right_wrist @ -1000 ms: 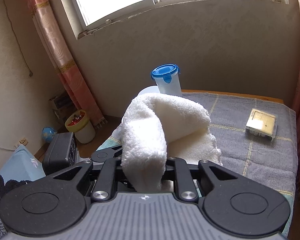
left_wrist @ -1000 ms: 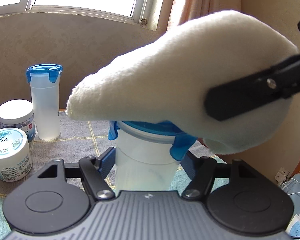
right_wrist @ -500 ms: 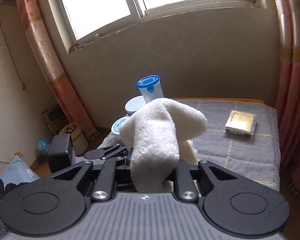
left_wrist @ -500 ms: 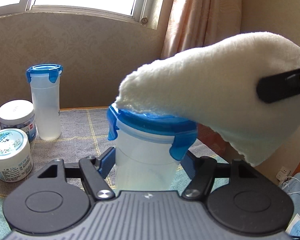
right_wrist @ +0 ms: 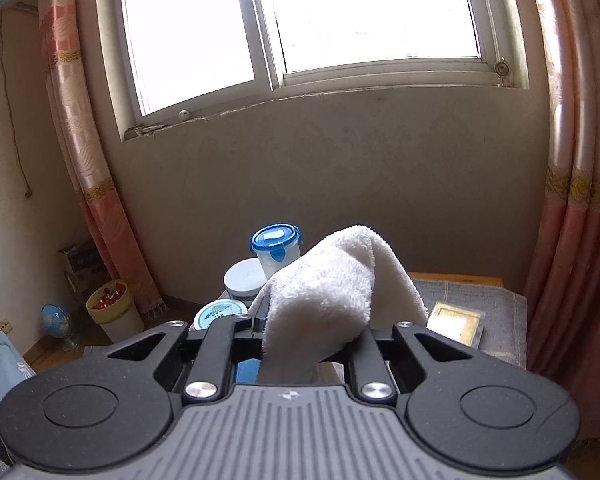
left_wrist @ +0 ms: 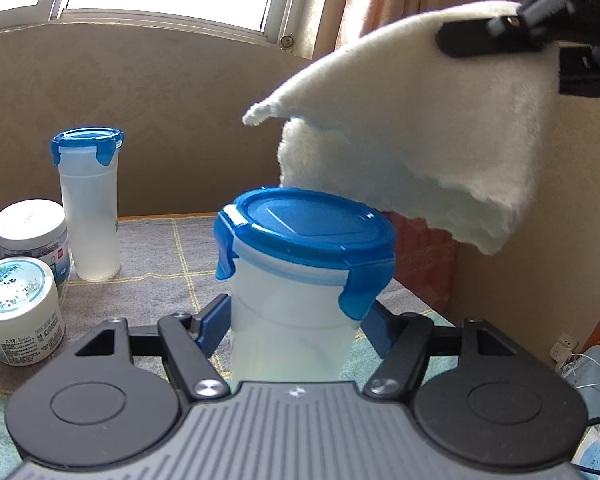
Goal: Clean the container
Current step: 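Rub the cloth across the lid again with the right tool while the left tool holds it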
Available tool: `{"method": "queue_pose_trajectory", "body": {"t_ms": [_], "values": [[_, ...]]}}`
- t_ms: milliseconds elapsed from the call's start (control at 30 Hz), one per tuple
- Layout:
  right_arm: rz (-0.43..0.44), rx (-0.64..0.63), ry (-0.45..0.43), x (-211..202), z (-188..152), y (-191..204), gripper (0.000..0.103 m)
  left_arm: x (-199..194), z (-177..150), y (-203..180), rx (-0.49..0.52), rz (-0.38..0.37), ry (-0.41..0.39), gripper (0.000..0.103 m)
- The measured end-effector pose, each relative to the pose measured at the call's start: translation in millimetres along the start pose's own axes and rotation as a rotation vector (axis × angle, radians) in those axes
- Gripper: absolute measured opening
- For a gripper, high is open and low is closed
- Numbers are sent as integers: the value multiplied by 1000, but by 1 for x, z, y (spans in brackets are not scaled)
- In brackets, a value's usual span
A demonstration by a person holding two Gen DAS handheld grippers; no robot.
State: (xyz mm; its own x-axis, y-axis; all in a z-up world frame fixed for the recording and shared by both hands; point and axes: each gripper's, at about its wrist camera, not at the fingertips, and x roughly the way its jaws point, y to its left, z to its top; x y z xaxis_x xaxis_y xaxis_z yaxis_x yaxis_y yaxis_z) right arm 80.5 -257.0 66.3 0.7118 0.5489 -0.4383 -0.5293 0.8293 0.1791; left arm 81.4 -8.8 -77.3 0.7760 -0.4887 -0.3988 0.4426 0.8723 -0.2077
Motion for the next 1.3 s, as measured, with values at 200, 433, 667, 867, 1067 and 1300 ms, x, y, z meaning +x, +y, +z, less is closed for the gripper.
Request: {"method": "queue_pose_trajectory", "body": {"t_ms": [200, 433, 667, 867, 1067, 1300], "values": [[-28, -53, 2, 34, 9, 15, 19, -2, 0, 1, -13, -6, 1, 69], [81, -3, 147, 66, -19, 22, 19, -1, 0, 2, -13, -8, 2, 69], [93, 41, 171, 56, -34, 17, 20, -2, -1, 0, -8, -13, 10, 70], [96, 58, 175, 46, -41, 13, 20, -2, -2, -2, -6, -10, 14, 71], [98, 57, 175, 36, -46, 11, 21, -4, -3, -4, -9, -4, 19, 71], [93, 60, 194, 22, -56, 6, 20, -7, -3, -6, -9, 6, 21, 71]]}}
